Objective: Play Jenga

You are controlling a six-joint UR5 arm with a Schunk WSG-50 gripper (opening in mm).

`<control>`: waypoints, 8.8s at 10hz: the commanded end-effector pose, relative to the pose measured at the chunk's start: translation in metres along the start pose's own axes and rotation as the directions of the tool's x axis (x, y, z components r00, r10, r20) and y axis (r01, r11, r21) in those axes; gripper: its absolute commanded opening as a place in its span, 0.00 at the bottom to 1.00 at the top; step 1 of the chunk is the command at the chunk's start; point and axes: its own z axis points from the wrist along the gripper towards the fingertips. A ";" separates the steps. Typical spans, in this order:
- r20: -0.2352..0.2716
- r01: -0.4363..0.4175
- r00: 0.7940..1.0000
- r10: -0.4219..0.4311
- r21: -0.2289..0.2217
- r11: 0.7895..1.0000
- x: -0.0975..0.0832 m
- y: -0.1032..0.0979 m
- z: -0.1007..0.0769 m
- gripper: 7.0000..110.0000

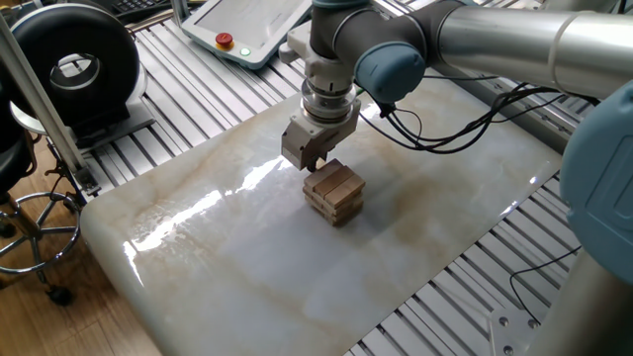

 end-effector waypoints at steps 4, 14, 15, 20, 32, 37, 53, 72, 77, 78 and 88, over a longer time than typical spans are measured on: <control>0.008 0.025 1.000 -0.025 -0.013 1.000 -0.002 0.000 -0.001 0.00; 0.002 0.063 0.998 -0.063 -0.014 0.998 0.000 -0.006 -0.002 0.00; 0.002 0.063 0.998 -0.063 -0.014 0.998 0.000 -0.006 -0.001 0.00; 0.004 0.065 0.998 -0.065 -0.012 0.998 0.001 -0.010 0.001 0.00; -0.001 0.085 0.996 -0.085 -0.020 0.996 0.002 -0.026 -0.003 0.00; -0.010 0.103 0.995 -0.103 -0.024 0.994 0.004 -0.037 -0.008 0.00; -0.022 0.186 0.982 -0.186 0.039 0.982 -0.003 -0.103 -0.025 0.00; -0.053 0.559 0.828 -0.559 -0.006 0.829 0.001 -0.100 -0.012 0.00; -0.030 0.540 0.841 -0.540 0.001 0.841 -0.005 -0.099 -0.003 0.00; -0.022 0.531 0.847 -0.531 -0.003 0.847 -0.006 -0.097 -0.002 0.00; 0.005 0.578 0.816 -0.578 0.007 0.816 -0.015 -0.095 0.002 0.36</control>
